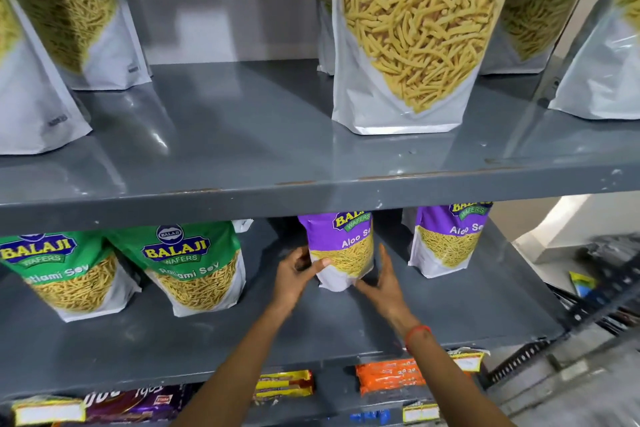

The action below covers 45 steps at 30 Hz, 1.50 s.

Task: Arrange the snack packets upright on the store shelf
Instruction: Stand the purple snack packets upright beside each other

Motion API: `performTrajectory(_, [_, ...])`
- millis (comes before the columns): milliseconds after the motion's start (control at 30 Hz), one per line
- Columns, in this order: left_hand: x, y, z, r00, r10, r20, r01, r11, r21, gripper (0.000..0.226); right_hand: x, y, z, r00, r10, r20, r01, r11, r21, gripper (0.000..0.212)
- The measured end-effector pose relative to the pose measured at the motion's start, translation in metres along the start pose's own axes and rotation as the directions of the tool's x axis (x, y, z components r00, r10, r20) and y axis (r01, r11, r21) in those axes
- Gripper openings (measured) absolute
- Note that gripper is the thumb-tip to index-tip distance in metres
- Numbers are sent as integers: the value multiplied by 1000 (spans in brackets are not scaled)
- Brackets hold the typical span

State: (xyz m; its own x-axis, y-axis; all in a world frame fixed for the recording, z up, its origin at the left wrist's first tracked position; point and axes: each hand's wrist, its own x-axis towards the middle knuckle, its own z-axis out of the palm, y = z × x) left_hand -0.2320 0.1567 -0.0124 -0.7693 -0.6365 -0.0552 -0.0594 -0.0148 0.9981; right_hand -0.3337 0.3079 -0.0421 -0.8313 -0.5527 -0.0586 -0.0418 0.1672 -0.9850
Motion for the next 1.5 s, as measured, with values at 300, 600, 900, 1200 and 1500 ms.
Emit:
performTrajectory(300, [21,3,-12,964,-136,229,169,977,-128,24,5,11,6,982,18,-187,-2,996,87,63])
performTrajectory(600, [-29,1,18,922,381,-71,-323,856,405,80,-22,-12,2,798,-365,-480,205,913,-353,49])
performTrajectory(900, [-36,13,141,844,457,281,-537,734,416,80,-10,-16,-100,707,-295,-643,52,928,-369,70])
performTrajectory(1200, [28,-2,198,964,-17,266,-70,946,316,59,18,-11,-193,995,-22,-99,18,999,-37,64])
performTrajectory(1500, [-54,-21,219,960,-8,280,-59,972,229,50,-53,21,-224,981,-32,-193,33,999,2,72])
